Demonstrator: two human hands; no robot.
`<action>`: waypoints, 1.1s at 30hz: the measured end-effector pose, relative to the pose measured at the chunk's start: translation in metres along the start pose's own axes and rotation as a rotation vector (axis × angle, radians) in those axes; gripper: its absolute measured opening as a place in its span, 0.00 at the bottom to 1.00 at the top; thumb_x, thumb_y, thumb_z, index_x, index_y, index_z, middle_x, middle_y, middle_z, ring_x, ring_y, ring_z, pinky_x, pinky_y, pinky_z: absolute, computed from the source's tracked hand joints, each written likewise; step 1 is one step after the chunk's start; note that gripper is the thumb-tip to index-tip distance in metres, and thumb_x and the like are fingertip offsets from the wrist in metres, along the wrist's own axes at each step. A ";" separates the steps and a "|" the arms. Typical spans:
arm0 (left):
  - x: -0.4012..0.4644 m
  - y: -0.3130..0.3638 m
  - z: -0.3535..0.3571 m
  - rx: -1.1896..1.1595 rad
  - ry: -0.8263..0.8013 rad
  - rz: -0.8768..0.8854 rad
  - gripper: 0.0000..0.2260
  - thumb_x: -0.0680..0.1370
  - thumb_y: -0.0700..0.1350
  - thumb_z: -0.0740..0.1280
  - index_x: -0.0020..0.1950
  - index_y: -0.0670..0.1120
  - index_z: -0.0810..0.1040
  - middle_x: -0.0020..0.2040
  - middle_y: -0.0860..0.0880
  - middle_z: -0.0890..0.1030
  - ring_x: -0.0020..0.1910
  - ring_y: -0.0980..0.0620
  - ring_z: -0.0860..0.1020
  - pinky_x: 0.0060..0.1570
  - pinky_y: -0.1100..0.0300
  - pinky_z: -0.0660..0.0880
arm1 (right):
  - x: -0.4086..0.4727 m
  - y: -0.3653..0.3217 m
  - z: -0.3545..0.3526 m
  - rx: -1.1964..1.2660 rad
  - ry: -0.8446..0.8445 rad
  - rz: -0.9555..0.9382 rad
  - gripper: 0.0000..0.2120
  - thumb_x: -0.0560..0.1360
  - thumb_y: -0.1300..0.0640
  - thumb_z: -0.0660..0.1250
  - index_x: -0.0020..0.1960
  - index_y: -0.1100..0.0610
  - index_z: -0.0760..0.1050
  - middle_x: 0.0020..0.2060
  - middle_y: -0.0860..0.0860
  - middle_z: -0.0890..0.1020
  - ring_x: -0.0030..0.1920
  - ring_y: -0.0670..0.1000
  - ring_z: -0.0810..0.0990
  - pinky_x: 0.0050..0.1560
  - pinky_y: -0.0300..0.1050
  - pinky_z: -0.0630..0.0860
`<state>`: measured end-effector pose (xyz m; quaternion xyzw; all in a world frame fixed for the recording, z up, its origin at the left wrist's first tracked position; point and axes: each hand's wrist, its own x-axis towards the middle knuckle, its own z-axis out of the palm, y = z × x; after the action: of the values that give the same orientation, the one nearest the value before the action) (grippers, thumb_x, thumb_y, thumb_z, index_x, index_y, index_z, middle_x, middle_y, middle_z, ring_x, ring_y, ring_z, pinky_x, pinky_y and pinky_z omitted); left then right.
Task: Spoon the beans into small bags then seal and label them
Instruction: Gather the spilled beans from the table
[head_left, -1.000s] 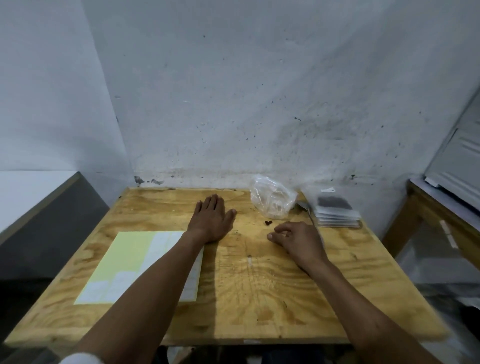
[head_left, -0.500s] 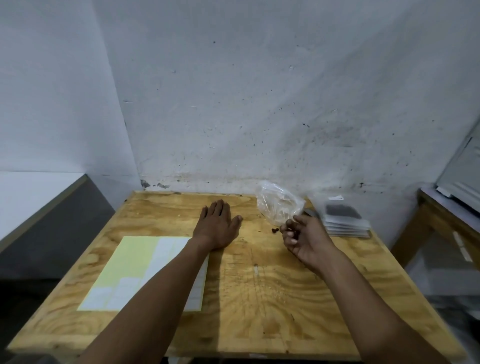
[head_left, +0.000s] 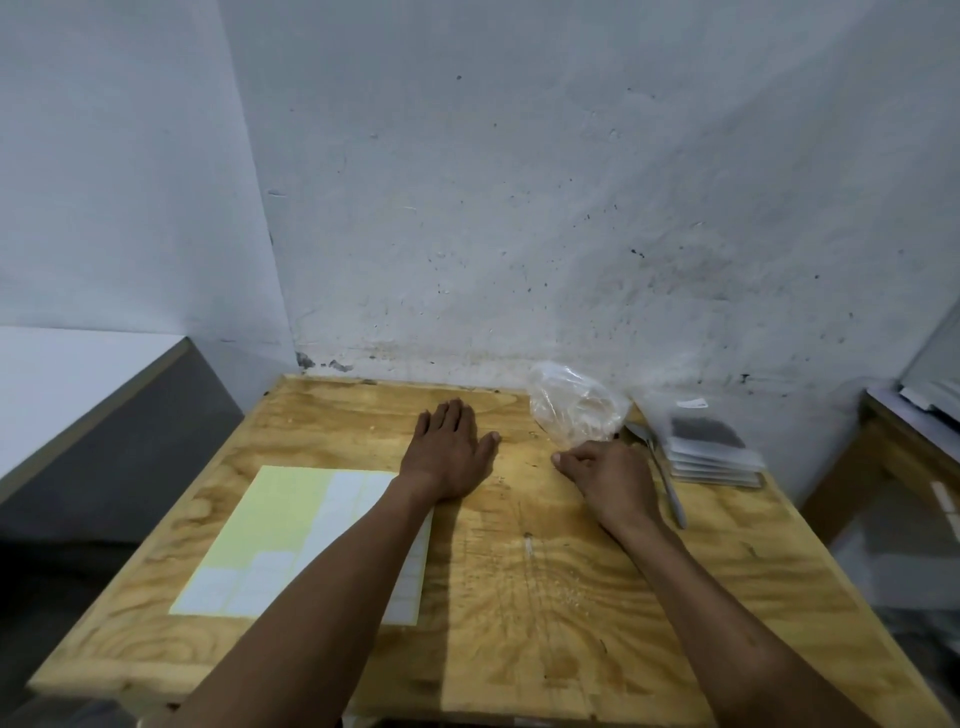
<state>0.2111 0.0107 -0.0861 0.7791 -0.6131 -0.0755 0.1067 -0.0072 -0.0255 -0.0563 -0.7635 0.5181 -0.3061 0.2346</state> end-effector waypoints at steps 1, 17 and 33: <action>0.000 0.000 0.000 0.000 -0.004 0.000 0.33 0.85 0.61 0.45 0.83 0.40 0.49 0.83 0.41 0.48 0.82 0.44 0.45 0.80 0.45 0.42 | 0.002 -0.002 -0.002 0.127 -0.006 0.080 0.11 0.75 0.49 0.72 0.43 0.56 0.86 0.35 0.49 0.85 0.35 0.48 0.82 0.35 0.40 0.73; -0.001 0.002 -0.003 -0.004 -0.015 -0.007 0.33 0.85 0.60 0.44 0.83 0.40 0.47 0.83 0.41 0.47 0.82 0.44 0.44 0.80 0.45 0.41 | -0.004 0.002 -0.001 -0.088 -0.019 0.018 0.09 0.71 0.48 0.77 0.46 0.53 0.88 0.42 0.48 0.88 0.42 0.47 0.84 0.45 0.45 0.80; 0.029 0.077 -0.044 0.260 0.212 0.445 0.46 0.78 0.53 0.70 0.83 0.49 0.38 0.83 0.40 0.45 0.82 0.41 0.44 0.79 0.48 0.39 | 0.010 -0.002 -0.051 1.303 -0.179 0.593 0.11 0.78 0.57 0.61 0.39 0.61 0.75 0.27 0.51 0.73 0.18 0.44 0.61 0.15 0.33 0.55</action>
<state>0.1568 -0.0318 -0.0232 0.6359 -0.7591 0.1113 0.0833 -0.0389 -0.0358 -0.0169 -0.3177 0.3946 -0.4126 0.7571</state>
